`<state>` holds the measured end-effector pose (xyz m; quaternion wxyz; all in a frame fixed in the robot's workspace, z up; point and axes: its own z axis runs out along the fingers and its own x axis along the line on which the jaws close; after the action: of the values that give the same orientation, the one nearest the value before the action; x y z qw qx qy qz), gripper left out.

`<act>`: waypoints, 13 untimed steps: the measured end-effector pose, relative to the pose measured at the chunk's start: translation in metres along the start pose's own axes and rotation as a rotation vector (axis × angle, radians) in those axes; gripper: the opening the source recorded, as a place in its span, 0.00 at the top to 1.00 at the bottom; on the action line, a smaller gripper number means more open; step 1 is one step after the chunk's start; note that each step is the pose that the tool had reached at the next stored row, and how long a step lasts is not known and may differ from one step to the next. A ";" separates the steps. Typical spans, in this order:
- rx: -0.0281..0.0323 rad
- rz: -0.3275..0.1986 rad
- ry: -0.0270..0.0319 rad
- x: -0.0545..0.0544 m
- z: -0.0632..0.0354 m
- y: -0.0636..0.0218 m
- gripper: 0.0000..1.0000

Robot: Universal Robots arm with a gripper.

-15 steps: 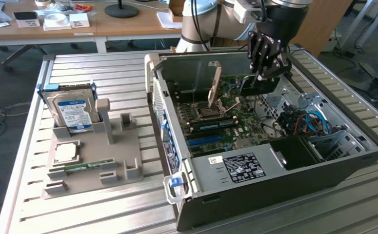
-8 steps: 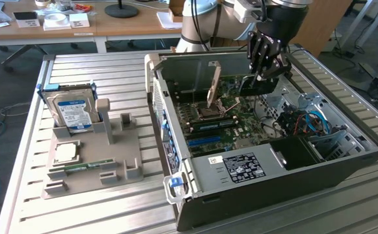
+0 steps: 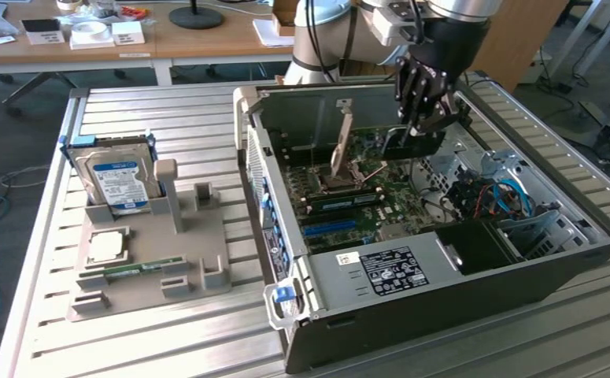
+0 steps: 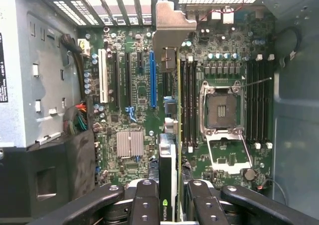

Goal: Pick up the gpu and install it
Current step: 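Insert the gpu into the slot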

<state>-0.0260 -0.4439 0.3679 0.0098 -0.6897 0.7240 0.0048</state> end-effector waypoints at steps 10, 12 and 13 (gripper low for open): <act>0.0002 0.000 -0.0003 0.000 0.0021 0.0009 0.73; 0.0000 0.000 0.0000 0.000 0.0038 0.0012 0.73; 0.0000 0.000 0.0000 0.000 0.0049 0.0014 0.73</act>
<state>-0.0273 -0.4439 0.3629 0.0098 -0.6897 0.7240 0.0048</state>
